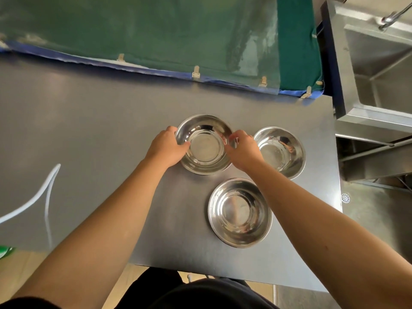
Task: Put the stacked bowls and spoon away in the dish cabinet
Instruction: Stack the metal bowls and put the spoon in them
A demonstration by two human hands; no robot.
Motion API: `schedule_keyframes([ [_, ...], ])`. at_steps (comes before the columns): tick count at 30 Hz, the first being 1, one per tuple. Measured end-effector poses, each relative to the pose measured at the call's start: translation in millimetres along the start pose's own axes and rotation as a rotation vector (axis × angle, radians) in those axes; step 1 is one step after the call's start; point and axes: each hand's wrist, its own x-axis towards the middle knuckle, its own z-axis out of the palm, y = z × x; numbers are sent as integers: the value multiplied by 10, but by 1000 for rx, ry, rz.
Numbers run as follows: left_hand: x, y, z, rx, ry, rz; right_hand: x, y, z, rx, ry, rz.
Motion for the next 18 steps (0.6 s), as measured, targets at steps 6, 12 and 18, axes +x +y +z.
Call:
schedule_keyframes([
  [6,-223,192,-182,-52,5,87,-351,31,-275,13,67,-6],
  [12,-549,416,-199,-37,-40,179,-865,202,-471,25,136,16],
  [18,-952,483,-55,-6,-114,248,-1419,465,-491,75,174,79],
])
